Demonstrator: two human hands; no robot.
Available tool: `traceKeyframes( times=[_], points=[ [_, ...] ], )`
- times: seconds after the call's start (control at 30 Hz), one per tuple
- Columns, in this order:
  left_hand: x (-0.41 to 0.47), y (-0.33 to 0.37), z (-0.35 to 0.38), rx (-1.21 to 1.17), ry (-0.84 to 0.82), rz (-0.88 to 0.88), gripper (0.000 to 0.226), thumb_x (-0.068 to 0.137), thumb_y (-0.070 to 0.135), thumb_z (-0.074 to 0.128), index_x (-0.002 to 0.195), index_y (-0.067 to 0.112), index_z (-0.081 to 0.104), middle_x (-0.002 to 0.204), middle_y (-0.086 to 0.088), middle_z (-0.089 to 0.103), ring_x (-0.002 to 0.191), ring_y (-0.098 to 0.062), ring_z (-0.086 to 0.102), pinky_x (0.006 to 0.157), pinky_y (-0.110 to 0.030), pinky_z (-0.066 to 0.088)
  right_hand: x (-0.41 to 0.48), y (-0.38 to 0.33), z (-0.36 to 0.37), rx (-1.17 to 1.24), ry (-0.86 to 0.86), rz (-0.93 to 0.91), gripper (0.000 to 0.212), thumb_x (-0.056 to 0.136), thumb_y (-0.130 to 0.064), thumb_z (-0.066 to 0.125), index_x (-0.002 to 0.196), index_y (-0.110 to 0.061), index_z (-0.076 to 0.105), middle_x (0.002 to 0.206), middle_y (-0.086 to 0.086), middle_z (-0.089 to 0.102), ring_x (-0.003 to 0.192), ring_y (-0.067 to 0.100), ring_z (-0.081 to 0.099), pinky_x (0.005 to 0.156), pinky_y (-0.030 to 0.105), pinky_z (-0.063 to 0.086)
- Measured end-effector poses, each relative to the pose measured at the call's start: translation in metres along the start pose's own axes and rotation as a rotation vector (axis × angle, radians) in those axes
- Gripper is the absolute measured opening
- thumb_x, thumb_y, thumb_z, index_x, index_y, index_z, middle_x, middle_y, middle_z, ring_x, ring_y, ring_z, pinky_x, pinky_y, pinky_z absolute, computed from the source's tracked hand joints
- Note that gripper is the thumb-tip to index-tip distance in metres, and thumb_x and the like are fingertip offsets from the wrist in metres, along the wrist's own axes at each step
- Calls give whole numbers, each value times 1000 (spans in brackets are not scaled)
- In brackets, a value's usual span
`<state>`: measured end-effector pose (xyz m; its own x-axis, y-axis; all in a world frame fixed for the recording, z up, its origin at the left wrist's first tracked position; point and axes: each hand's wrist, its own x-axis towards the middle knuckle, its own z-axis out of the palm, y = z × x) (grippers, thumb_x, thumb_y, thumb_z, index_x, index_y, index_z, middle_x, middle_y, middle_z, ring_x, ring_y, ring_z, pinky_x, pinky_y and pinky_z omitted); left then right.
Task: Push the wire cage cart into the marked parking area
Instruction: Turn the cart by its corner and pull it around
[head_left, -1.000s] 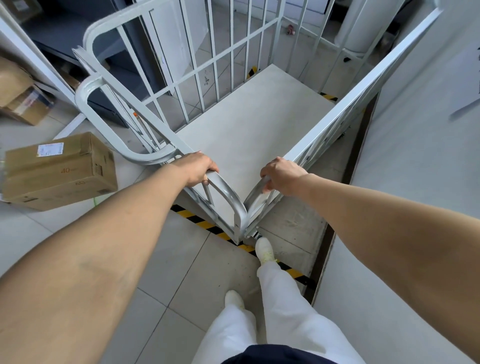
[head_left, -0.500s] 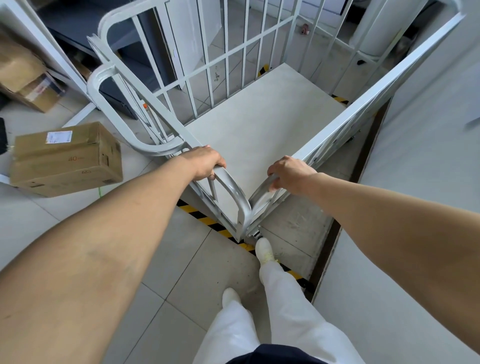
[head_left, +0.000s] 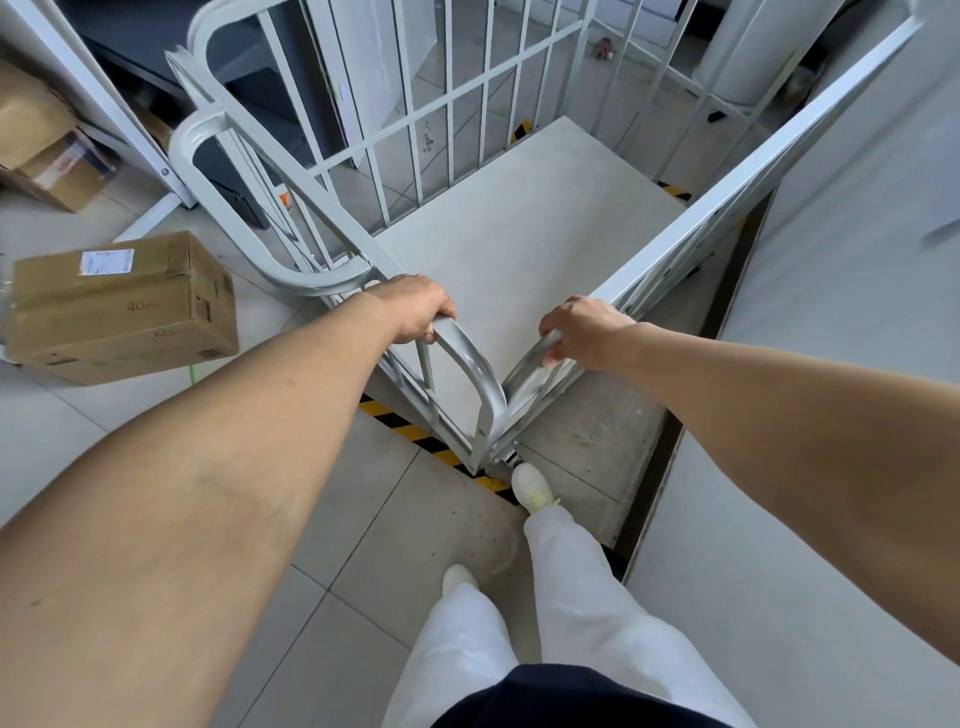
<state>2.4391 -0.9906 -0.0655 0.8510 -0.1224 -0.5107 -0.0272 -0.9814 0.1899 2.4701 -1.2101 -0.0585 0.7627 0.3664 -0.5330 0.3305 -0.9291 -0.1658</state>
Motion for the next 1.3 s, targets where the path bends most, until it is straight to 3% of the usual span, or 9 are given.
traceKeyframes(
  times=[0.17, 0.47, 0.77, 1.03, 1.13, 1.2, 1.3],
  points=[
    [2, 0, -1, -5, 1, -12, 46, 89, 11, 64, 133, 22, 56, 135, -13, 53, 138, -31, 36, 104, -33, 36, 2, 0, 1, -36, -16, -22, 51, 81, -34, 72, 128, -20, 59, 127, 12, 56, 115, 33, 57, 92, 35, 50],
    [5, 5, -4, 84, -20, -7, 35, 89, 11, 62, 124, 9, 59, 129, -14, 60, 135, -32, 38, 107, -39, 37, 6, 11, 3, -23, 0, -67, 40, 80, -32, 72, 117, -18, 65, 119, 13, 54, 109, 36, 56, 88, 36, 51],
    [8, 4, -2, 133, -21, 21, 38, 89, 13, 64, 126, 13, 60, 129, -13, 60, 134, -32, 38, 107, -36, 36, 5, 12, 4, -19, 18, -82, 40, 83, -30, 71, 118, -13, 65, 121, 14, 56, 110, 34, 57, 93, 40, 51],
    [6, 4, -4, 136, -27, 26, 33, 87, 10, 64, 119, 6, 61, 119, -15, 64, 121, -29, 46, 94, -33, 39, 4, 8, 2, 1, -4, -48, 48, 81, -31, 73, 127, -18, 61, 128, 11, 55, 118, 33, 54, 97, 37, 48],
    [6, 6, -5, 143, -53, 29, 15, 88, 6, 61, 102, 9, 60, 116, -15, 64, 122, -29, 45, 91, -33, 40, 4, 4, -1, -18, -37, -20, 47, 82, -31, 73, 125, -19, 61, 126, 11, 55, 115, 31, 55, 90, 34, 49],
    [3, 8, -9, 135, -73, 29, 16, 88, 3, 59, 89, 17, 50, 105, -15, 62, 113, -28, 45, 80, -31, 38, 4, -2, -4, -54, -73, -3, 48, 83, -34, 71, 127, -18, 59, 125, 11, 57, 113, 31, 57, 86, 32, 49],
    [-1, 13, -13, 101, -92, 2, 15, 88, 1, 58, 85, 12, 48, 92, -13, 48, 98, -26, 42, 65, -27, 27, 5, -11, -11, -104, -106, 11, 50, 85, -40, 65, 126, -12, 59, 122, 11, 62, 112, 31, 59, 91, 32, 51]
  ],
)
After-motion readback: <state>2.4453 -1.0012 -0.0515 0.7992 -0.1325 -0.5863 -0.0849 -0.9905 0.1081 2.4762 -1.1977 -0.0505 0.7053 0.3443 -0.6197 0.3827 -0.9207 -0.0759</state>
